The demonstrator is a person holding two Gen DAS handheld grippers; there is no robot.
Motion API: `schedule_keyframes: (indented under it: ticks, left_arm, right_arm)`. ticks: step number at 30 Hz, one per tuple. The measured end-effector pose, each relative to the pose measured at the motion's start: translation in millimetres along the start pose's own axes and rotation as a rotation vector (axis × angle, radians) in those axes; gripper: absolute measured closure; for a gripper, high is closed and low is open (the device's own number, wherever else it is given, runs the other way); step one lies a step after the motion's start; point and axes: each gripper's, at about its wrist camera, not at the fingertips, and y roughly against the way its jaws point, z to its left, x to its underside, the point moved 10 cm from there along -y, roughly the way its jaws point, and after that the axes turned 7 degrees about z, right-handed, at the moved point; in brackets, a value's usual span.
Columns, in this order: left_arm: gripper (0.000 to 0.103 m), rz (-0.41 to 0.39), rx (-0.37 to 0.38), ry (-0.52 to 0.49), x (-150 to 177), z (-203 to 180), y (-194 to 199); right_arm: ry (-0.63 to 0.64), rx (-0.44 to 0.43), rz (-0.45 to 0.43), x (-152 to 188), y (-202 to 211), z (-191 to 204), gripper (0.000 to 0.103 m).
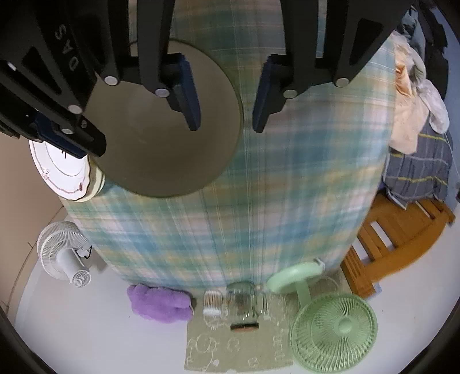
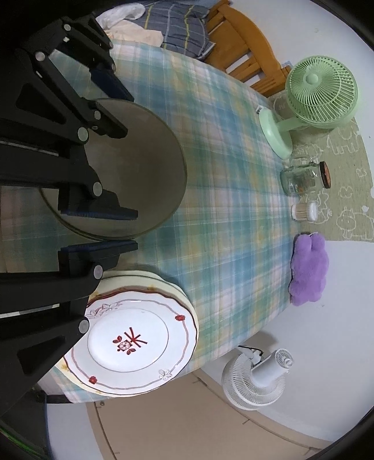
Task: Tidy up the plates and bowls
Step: 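Lower the grey bowl onto the other bowls and open both grippers, then close both grippers on the rim of the stacked grey bowls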
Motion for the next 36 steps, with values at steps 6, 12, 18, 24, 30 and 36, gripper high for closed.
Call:
schedule_keyframes:
  ticks: [6, 12, 18, 24, 30, 36]
  left_arm:
    - [0.04, -0.018, 0.044, -0.008, 0, -5, 15]
    - [0.026, -0.044, 0.05, 0.006, 0, -7, 17]
    - [0.024, -0.007, 0.039, 0.044, 4, -6, 6]
    - [0.019, 0.024, 0.019, 0.058, 5, -7, -3]
    - [0.012, 0.06, 0.014, 0.075, 7, -9, -14]
    - [0.01, 0.103, 0.037, 0.103, 11, -13, -29]
  right_arm:
    - [0.011, -0.038, -0.004, 1, 13, 3, 0.084]
    - [0.021, -0.072, 0.019, 2, 14, 1, 0.084]
    - [0.027, -0.114, 0.038, 1, 2, -3, 0.058]
    - [0.035, -0.164, 0.059, 0, -11, -5, 0.047]
    - [0.034, -0.232, 0.101, -1, -29, -2, 0.036]
    - [0.04, -0.279, 0.141, 0, -48, 0, 0.029]
